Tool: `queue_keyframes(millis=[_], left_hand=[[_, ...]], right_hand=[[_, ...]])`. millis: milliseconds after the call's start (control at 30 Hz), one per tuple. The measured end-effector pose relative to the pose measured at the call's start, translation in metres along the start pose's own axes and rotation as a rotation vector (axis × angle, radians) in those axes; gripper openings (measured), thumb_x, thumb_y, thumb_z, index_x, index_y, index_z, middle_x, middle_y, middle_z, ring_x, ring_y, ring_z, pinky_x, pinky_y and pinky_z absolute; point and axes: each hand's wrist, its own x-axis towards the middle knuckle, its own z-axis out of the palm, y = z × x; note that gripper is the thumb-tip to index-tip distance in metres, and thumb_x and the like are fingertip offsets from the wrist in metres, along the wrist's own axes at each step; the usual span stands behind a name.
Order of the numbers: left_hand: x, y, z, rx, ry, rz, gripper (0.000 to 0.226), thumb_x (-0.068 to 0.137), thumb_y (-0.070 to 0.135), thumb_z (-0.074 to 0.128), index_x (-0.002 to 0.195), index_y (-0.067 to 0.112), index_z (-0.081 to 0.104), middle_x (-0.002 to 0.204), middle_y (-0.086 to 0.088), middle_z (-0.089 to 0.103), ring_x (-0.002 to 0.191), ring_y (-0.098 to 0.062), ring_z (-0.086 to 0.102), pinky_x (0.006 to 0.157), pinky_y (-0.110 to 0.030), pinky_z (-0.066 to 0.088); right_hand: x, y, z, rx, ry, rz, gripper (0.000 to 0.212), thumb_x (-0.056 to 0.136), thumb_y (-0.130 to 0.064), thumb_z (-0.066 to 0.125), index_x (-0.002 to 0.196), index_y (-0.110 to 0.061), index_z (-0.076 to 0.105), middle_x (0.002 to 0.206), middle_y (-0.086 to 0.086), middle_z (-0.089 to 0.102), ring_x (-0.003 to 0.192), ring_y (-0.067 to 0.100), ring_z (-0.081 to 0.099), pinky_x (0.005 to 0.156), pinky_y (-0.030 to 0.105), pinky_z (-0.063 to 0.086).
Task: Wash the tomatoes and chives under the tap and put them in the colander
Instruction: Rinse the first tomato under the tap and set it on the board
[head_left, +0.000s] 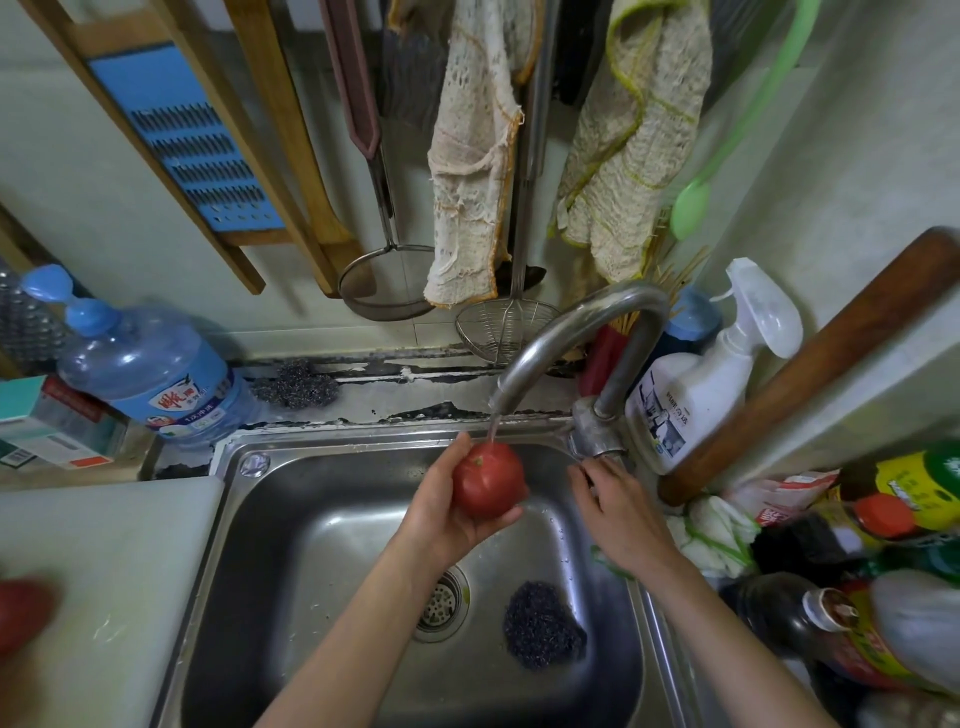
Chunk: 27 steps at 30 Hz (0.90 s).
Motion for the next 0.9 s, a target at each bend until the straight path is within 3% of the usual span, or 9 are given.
queue_keyframes(millis=[100, 233, 267, 400, 500, 600, 700, 833, 900], left_hand=[[0.004, -0.001, 0.000, -0.027, 0.002, 0.045, 0.029, 0.087, 0.038, 0.060, 0.103, 0.014, 0.056, 0.095, -0.017, 0.067, 0.077, -0.033, 0.067, 0.054, -0.039, 0.060], [0.005, -0.007, -0.001, -0.039, -0.046, 0.133, 0.028, 0.094, 0.035, 0.048, 0.099, 0.011, 0.062, 0.076, -0.009, 0.069, 0.065, -0.019, 0.068, 0.054, -0.028, 0.056], [0.004, -0.011, -0.002, -0.045, -0.042, 0.153, 0.032, 0.096, 0.037, 0.046, 0.097, 0.010, 0.063, 0.076, -0.008, 0.068, 0.069, -0.019, 0.067, 0.056, -0.029, 0.055], [-0.001, -0.024, -0.009, 0.044, 0.062, 0.237, 0.036, 0.100, 0.038, 0.036, 0.097, 0.014, 0.064, 0.078, -0.008, 0.070, 0.077, -0.020, 0.066, 0.058, -0.032, 0.055], [0.001, -0.023, -0.015, 0.206, 0.179, 0.355, 0.030, 0.100, 0.034, 0.037, 0.101, 0.020, 0.063, 0.099, -0.012, 0.067, 0.091, -0.026, 0.066, 0.061, -0.038, 0.058], [0.003, -0.020, -0.015, 0.373, 0.237, 0.481, 0.031, 0.101, 0.033, 0.038, 0.106, 0.017, 0.064, 0.104, -0.012, 0.067, 0.099, -0.027, 0.065, 0.084, -0.047, 0.056], [0.005, -0.016, -0.014, 0.304, 0.202, 0.473, 0.043, 0.101, 0.038, 0.034, 0.108, 0.009, 0.064, 0.097, -0.015, 0.069, 0.089, -0.024, 0.067, 0.072, -0.037, 0.058], [0.012, -0.010, -0.021, 0.235, 0.124, 0.380, 0.047, 0.103, 0.034, 0.030, 0.100, 0.002, 0.065, 0.077, -0.011, 0.071, 0.072, -0.017, 0.069, 0.061, -0.025, 0.053], [0.011, -0.014, -0.022, 0.238, 0.110, 0.334, 0.045, 0.102, 0.031, 0.030, 0.101, 0.003, 0.065, 0.079, -0.012, 0.070, 0.074, -0.018, 0.069, 0.063, -0.027, 0.054]], right_hand=[[-0.012, -0.031, -0.009, -0.176, 0.297, -0.137, 0.028, 0.093, -0.033, 0.051, 0.105, -0.010, 0.064, 0.099, 0.005, 0.066, 0.082, 0.016, 0.064, 0.066, 0.021, 0.045], [-0.012, -0.085, 0.004, 0.234, -0.088, -0.128, 0.049, 0.096, -0.051, 0.033, 0.137, -0.027, 0.040, 0.142, -0.007, 0.041, 0.128, 0.007, 0.040, 0.106, 0.028, 0.036], [-0.009, -0.089, 0.012, 0.330, -0.131, -0.101, 0.047, 0.095, -0.049, 0.038, 0.136, -0.028, 0.039, 0.139, -0.008, 0.042, 0.125, 0.006, 0.042, 0.104, 0.027, 0.039], [-0.001, -0.103, 0.034, 0.632, 0.079, 0.061, 0.016, 0.093, -0.029, 0.053, 0.096, -0.019, 0.065, 0.092, -0.004, 0.069, 0.082, 0.003, 0.062, 0.075, 0.017, 0.049], [0.020, -0.109, 0.034, 0.790, -0.147, 0.370, 0.016, 0.089, -0.020, 0.058, 0.082, -0.018, 0.071, 0.083, -0.002, 0.070, 0.077, 0.008, 0.061, 0.073, 0.017, 0.045], [0.036, -0.111, 0.025, 0.896, -0.283, 0.512, 0.022, 0.091, -0.023, 0.056, 0.073, -0.021, 0.070, 0.083, -0.001, 0.069, 0.083, 0.016, 0.063, 0.080, 0.027, 0.046], [0.018, -0.116, 0.030, 0.753, -0.016, 0.274, 0.020, 0.093, -0.031, 0.053, 0.087, -0.018, 0.068, 0.083, -0.005, 0.067, 0.078, 0.006, 0.061, 0.072, 0.019, 0.048], [-0.015, -0.116, 0.042, 0.324, 0.214, -0.125, 0.048, 0.097, -0.046, 0.033, 0.128, -0.014, 0.052, 0.133, 0.002, 0.050, 0.119, 0.002, 0.045, 0.101, 0.010, 0.035], [-0.015, -0.106, 0.046, 0.253, 0.232, -0.226, 0.046, 0.099, -0.040, 0.032, 0.125, -0.010, 0.056, 0.135, 0.006, 0.050, 0.123, 0.007, 0.045, 0.104, 0.012, 0.032]])
